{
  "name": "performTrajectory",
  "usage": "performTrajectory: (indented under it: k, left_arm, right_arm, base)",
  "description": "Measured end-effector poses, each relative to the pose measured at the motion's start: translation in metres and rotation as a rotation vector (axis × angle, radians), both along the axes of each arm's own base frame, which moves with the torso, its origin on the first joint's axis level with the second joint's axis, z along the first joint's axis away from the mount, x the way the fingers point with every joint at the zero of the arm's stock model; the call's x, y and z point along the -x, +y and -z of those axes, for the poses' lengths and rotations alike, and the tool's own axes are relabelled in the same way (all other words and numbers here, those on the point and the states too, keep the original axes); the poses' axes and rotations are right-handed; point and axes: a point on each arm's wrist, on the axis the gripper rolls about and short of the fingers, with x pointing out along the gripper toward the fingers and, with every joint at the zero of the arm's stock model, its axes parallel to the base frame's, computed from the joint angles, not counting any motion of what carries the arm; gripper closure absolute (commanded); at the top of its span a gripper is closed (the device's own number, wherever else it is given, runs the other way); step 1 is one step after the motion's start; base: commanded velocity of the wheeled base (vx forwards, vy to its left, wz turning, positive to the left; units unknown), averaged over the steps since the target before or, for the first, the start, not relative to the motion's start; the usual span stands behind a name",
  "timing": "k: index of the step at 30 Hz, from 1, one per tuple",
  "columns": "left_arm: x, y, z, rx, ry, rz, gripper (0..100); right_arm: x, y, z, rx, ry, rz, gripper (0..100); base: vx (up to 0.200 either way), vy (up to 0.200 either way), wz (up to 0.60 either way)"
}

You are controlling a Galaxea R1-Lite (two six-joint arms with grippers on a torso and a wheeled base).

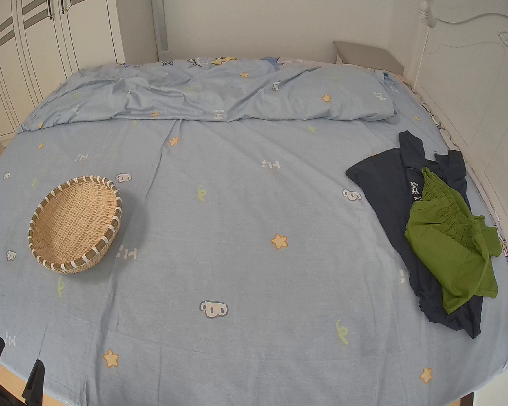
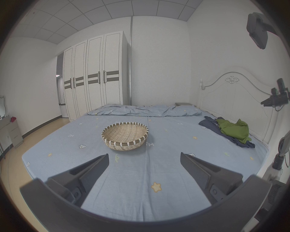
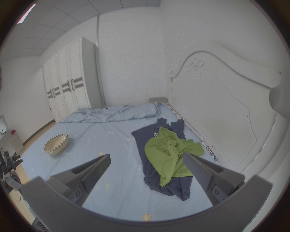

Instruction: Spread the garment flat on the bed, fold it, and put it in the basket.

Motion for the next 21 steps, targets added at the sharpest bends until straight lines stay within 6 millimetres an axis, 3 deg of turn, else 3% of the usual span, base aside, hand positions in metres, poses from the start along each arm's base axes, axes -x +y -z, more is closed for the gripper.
performTrajectory:
  k: [11,15,21]
  left_arm:
    - [0.000,0.000,0.000,0.000,0.000,0.000,0]
    - [0.000,0.000,0.000,0.000,0.000,0.000,0]
    - [0.000,0.000,0.000,0.000,0.000,0.000,0]
  right_arm:
    - [-0.128,-0.014,-0.023,0.035,0.251,0.152,0]
    - [-0.183,-0.025,-0.014,0.044,0.340,0.202,0]
    - [-0.248,-0.048,0.009,0.047,0.409,0.274,0]
  base:
    - [0.000,0.000,0.00]
    - [0.000,0.000,0.00]
    - [0.000,0.000,0.00]
